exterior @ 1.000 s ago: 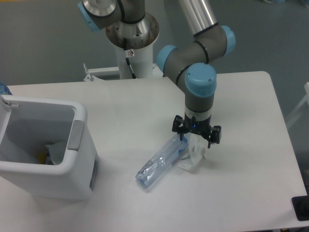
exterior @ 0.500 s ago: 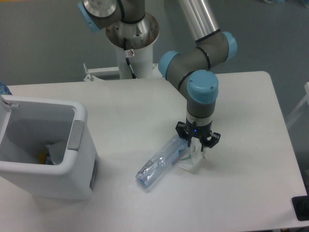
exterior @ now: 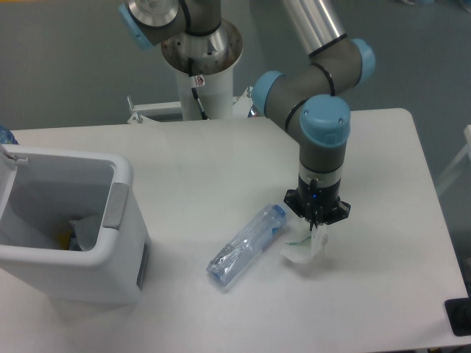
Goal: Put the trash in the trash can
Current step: 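Lift the tissue and carry it over the white trash bin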
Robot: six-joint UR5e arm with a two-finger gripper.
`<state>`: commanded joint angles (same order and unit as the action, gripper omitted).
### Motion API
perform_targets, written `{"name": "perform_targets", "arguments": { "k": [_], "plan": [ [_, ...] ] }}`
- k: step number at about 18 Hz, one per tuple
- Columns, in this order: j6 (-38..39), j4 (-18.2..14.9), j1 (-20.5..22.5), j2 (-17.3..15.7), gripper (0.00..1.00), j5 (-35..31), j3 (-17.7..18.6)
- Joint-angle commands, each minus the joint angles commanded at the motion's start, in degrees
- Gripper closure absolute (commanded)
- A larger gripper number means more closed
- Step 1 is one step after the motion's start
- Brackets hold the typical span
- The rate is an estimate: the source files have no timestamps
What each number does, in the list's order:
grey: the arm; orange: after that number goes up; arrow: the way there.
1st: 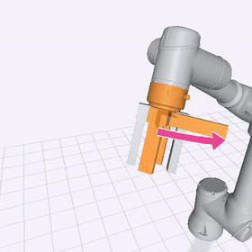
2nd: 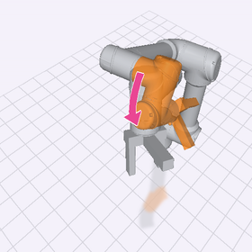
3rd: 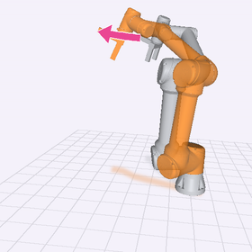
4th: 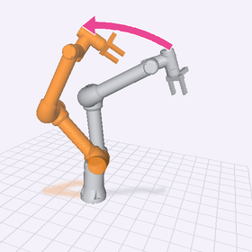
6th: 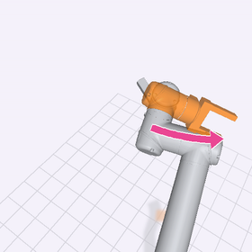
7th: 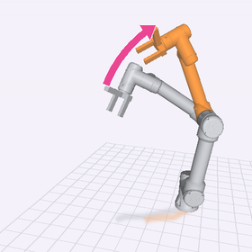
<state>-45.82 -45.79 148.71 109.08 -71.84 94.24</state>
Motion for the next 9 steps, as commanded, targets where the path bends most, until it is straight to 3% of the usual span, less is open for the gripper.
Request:
{"name": "perform_targets", "arguments": {
  "k": [3, 9],
  "plan": [
    [9.32, 0.00, -1.14, -1.40, 1.00, 5.39, -4.93],
    [17.42, -0.09, -10.70, -8.61, 1.00, 6.37, -5.73]
  ]
}}
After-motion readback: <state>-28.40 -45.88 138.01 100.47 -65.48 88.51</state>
